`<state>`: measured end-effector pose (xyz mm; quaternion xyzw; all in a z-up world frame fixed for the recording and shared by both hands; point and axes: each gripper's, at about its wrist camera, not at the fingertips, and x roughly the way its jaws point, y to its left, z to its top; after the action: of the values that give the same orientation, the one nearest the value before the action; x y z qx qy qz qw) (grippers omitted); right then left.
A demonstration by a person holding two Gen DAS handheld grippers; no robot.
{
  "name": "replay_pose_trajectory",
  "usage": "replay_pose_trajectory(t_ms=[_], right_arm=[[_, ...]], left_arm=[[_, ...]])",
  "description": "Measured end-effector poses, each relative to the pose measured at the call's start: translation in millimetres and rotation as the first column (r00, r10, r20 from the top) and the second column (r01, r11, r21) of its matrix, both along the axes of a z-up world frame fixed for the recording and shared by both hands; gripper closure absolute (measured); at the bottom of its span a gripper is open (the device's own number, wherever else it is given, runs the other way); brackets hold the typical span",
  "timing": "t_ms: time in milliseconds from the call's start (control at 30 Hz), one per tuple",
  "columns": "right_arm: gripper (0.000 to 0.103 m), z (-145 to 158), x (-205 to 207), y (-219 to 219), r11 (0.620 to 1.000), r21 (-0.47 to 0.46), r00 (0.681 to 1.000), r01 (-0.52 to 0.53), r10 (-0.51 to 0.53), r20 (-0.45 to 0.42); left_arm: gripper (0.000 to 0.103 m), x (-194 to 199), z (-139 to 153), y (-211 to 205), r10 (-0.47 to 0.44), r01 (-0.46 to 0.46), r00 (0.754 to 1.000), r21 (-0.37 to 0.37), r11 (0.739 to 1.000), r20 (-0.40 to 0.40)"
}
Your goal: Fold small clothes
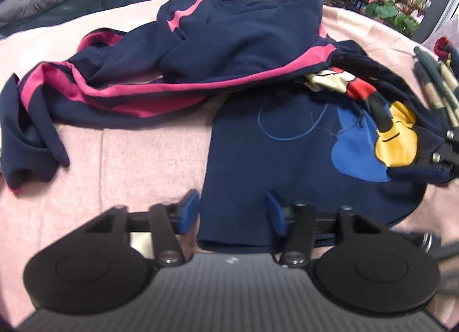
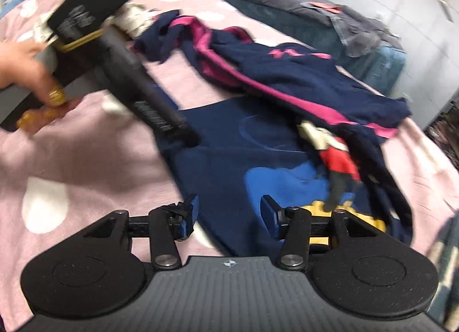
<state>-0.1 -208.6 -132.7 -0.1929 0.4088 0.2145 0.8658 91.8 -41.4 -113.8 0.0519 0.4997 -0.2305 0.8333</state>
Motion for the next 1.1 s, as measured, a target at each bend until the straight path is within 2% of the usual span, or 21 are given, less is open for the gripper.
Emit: replay_pose_trajectory(t_ms=[33,67,133,200,233,267,300,367,467,600,667,733,767,833,900,933,967,1000,1033,1067,1100], right_arm=[[0.021,-2.0,-3.6,4.2,1.000,-0.002,1.000,-0.012,0.012,0.006],[0.020,-3.9,-3.9,9.9,1.000,-0.011,1.000,-0.016,0.016,0.014],[0.020,-9.4,-0.9,19.8,1.000,-0.014,0.999,-0.026,0.026,0.025],[0.022,-18.8,4.5,30.7,1.000,-0.023,0.999,-0.018,0.018,0.026],[0.034,-24.0,10.2,35.9,1.000,-0.027,1.000,0.000,0.001,0.022],[0.078,-24.9,12.1,38.2,1.000,-0.002,1.000,0.016,-0.016,0.014],[0.096,-22.1,15.0,40.0,0.997,0.047,0.999,0.053,-0.053,0.000],[0.097,-14.4,12.1,50.1,0.995,0.049,0.996,0.090,-0.091,0.008],[0.097,17.4,-10.8,70.5,0.982,0.186,1.000,0.018,-0.021,0.011],[0.096,49.5,-54.2,117.2,0.961,0.239,0.990,-0.138,0.138,0.015],[0.101,51.7,-70.7,137.0,0.927,0.333,0.981,-0.170,0.192,-0.035],[0.102,42.0,-81.2,156.3,0.840,0.501,0.926,-0.207,0.334,-0.178],[0.102,35.8,-91.2,170.2,0.825,0.519,0.902,-0.223,0.376,-0.211],[0.102,26.2,-113.3,196.3,0.853,0.412,0.900,-0.321,0.410,-0.148],[0.101,26.6,-118.8,195.3,0.876,0.330,0.921,-0.350,0.387,-0.050],[0.088,30.5,-113.6,184.5,0.884,0.325,0.933,-0.336,0.360,-0.016],[0.061,34.1,-104.4,170.5,0.901,0.313,0.949,-0.301,0.314,0.008],[0.044,37.2,-94.8,154.0,0.931,0.273,0.969,-0.244,0.242,0.040],[0.015,39.4,-86.7,136.9,0.957,0.227,0.983,-0.181,0.170,0.069],[0.002,41.2,-80.2,115.7,0.976,0.194,0.991,-0.102,0.083,0.104],[0.001,42.9,-74.6,91.5,0.984,0.179,0.991,-0.006,-0.017,0.132]], left_arm=[[0.091,0.7,2.1,1.5,0.014,-0.014,1.000,-0.034,0.999,-0.022],[0.098,1.9,5.2,3.7,0.032,-0.036,0.998,-0.080,0.996,-0.049],[0.098,3.6,9.5,3.1,0.028,-0.039,0.996,-0.138,0.990,-0.080],[0.098,2.7,10.1,0.8,0.035,-0.041,0.997,-0.102,0.994,-0.065],[0.098,2.4,10.9,3.1,0.044,-0.050,0.997,-0.098,0.994,-0.063],[0.098,2.1,12.4,7.7,0.054,-0.061,0.996,-0.110,0.992,-0.068],[0.098,0.9,16.1,14.8,0.066,-0.074,0.995,-0.122,0.990,-0.068],[0.099,-1.4,25.8,29.9,0.088,-0.093,0.995,-0.117,0.989,-0.041],[0.099,-16.8,48.8,61.3,0.099,-0.098,0.995,-0.108,0.989,0.002],[0.099,-62.0,77.9,104.8,0.094,-0.092,0.995,-0.045,0.995,0.036],[0.098,-87.6,83.4,128.6,0.128,-0.128,0.991,-0.006,0.992,0.044],[0.097,-106.7,77.0,148.9,0.181,-0.181,0.983,0.023,0.983,0.014],[0.098,-113.0,68.8,157.7,0.217,-0.217,0.976,0.053,0.975,-0.003],[0.098,-117.5,45.4,172.3,0.290,-0.282,0.956,0.134,0.950,-0.040],[0.097,-117.6,29.8,184.7,0.332,-0.320,0.940,0.131,0.938,-0.076],[0.095,-118.9,30.2,189.9,0.334,-0.325,0.939,0.114,0.939,-0.076],[0.084,-118.0,35.0,191.8,0.340,-0.334,0.938,0.096,0.938,-0.059],[0.072,-115.9,42.7,191.0,0.340,-0.337,0.940,0.086,0.938,-0.026],[0.032,-114.8,49.7,188.4,0.332,-0.332,0.943,0.085,0.939,0.020],[0.000,-111.9,56.3,183.6,0.321,-0.327,0.944,0.092,0.941,0.071],[0.001,-111.0,61.4,178.0,0.306,-0.318,0.945,0.097,0.943,0.118]])
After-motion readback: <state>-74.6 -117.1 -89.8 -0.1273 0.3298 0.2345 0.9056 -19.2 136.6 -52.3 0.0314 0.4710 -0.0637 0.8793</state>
